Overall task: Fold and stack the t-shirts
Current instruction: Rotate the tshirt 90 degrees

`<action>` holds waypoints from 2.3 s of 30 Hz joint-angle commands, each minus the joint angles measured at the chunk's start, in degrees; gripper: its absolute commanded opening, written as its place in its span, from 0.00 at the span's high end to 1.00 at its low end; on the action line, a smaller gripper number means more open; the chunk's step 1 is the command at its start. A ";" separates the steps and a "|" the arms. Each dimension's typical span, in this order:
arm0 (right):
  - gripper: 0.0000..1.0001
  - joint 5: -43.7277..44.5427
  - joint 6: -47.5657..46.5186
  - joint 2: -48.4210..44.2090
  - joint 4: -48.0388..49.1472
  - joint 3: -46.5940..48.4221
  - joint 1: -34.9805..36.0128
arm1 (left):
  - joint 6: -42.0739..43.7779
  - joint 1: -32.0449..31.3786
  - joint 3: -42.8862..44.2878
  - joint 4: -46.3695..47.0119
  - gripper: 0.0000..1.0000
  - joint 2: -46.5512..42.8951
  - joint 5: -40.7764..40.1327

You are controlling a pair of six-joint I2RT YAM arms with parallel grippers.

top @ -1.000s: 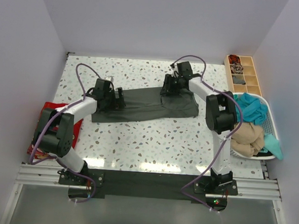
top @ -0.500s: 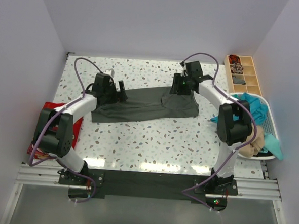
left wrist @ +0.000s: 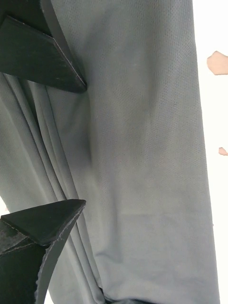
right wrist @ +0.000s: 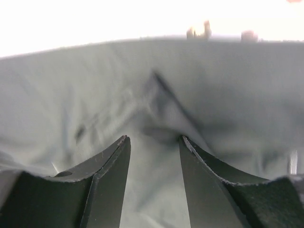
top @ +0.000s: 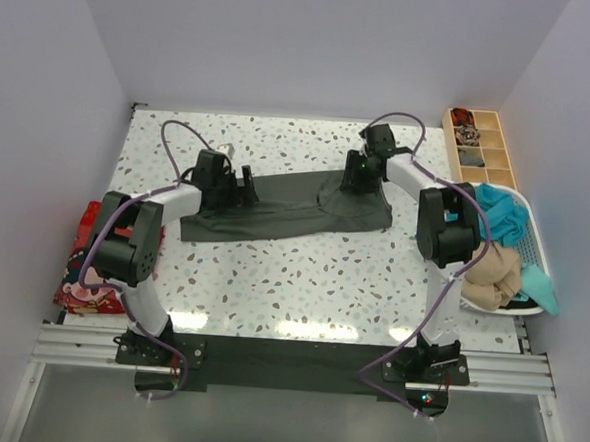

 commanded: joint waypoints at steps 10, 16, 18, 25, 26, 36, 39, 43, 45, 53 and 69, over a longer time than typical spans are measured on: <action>0.51 -0.58 0.79 28.64 -19.27 42.45 0.05 | -7.88 -17.78 -11.56 -4.91 0.00 -3.11 2.09; 0.45 -10.90 2.20 36.73 -16.85 52.96 -0.04 | -9.82 -23.85 -15.61 -5.70 0.00 -6.98 15.59; 0.45 -16.29 3.08 37.26 -13.51 51.40 0.05 | -9.65 -26.83 -16.31 -5.17 0.00 -7.51 20.18; 0.42 -33.35 10.98 33.69 4.50 47.44 -1.18 | -4.91 -31.41 -9.30 -14.39 0.00 -14.70 15.40; 0.41 -33.89 11.77 32.53 6.36 46.65 -1.53 | -4.72 -31.41 -7.98 -16.92 0.00 -16.72 12.76; 0.36 -31.01 6.53 9.19 10.06 31.65 -6.02 | 1.07 -25.27 9.42 -18.28 0.00 -18.85 -6.17; 0.37 -20.87 1.96 0.84 6.31 24.00 -6.10 | 4.84 -22.63 11.10 -9.76 0.00 -15.17 -1.43; 0.37 2.02 0.45 -11.57 1.10 11.60 -6.28 | 10.90 -19.82 19.52 -2.02 0.00 -2.73 7.26; 0.37 5.03 0.97 -15.89 0.84 3.89 -6.19 | 11.45 -19.02 27.86 -0.96 0.00 3.01 13.39; 0.38 5.58 1.68 -35.92 1.37 -16.27 -4.26 | 11.28 -17.53 60.90 -4.20 0.00 33.78 25.48; 0.39 -10.59 3.08 -44.74 0.31 -33.69 5.58 | 5.12 -9.27 67.71 0.01 0.00 51.99 22.41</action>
